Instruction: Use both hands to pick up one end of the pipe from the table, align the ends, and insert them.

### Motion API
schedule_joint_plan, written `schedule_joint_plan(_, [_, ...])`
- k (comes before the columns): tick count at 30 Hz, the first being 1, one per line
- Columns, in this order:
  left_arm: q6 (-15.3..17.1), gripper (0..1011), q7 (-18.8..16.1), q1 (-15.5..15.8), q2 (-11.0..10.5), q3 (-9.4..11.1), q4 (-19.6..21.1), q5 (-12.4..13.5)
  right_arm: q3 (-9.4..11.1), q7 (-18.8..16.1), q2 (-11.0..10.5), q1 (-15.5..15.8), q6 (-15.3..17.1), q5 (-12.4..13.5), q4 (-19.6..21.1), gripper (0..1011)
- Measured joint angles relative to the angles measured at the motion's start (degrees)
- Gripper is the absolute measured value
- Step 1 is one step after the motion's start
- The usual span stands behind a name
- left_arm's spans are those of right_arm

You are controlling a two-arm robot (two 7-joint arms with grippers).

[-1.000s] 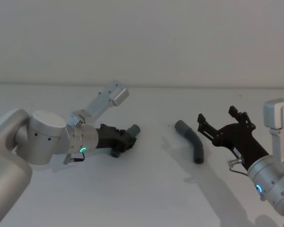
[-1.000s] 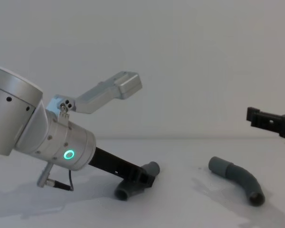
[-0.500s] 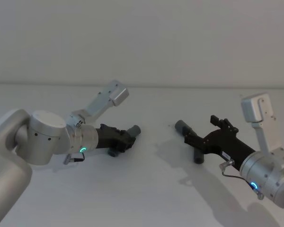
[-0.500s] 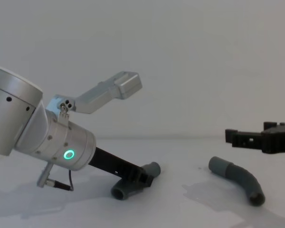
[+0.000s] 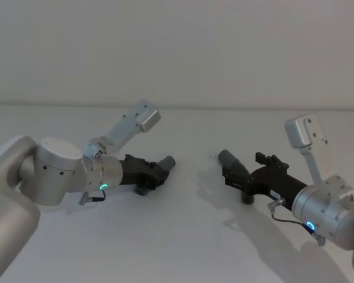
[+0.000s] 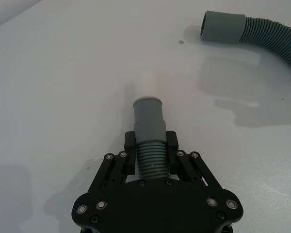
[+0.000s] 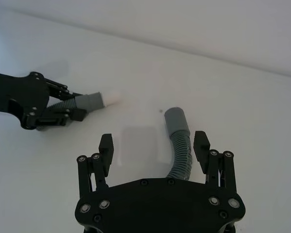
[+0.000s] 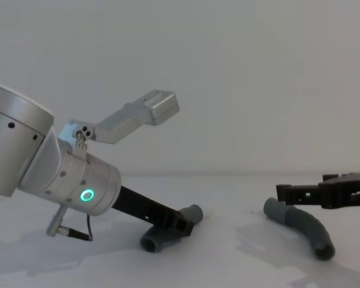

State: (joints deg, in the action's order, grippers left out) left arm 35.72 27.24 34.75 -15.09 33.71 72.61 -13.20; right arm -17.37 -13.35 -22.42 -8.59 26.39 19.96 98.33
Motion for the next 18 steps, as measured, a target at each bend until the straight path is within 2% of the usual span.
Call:
schedule_joint_plan(6, [0.0,348,0.0,0.0,0.0,0.0,0.0,0.0,-0.1,0.3,0.9,-1.2,2.3,0.0,-1.5,1000])
schedule_joint_plan(18, [0.0,348,0.0,0.0,0.0,0.0,0.0,0.0,-1.1,0.2,2.1,-3.1,4.6,-0.6,-4.3,1000])
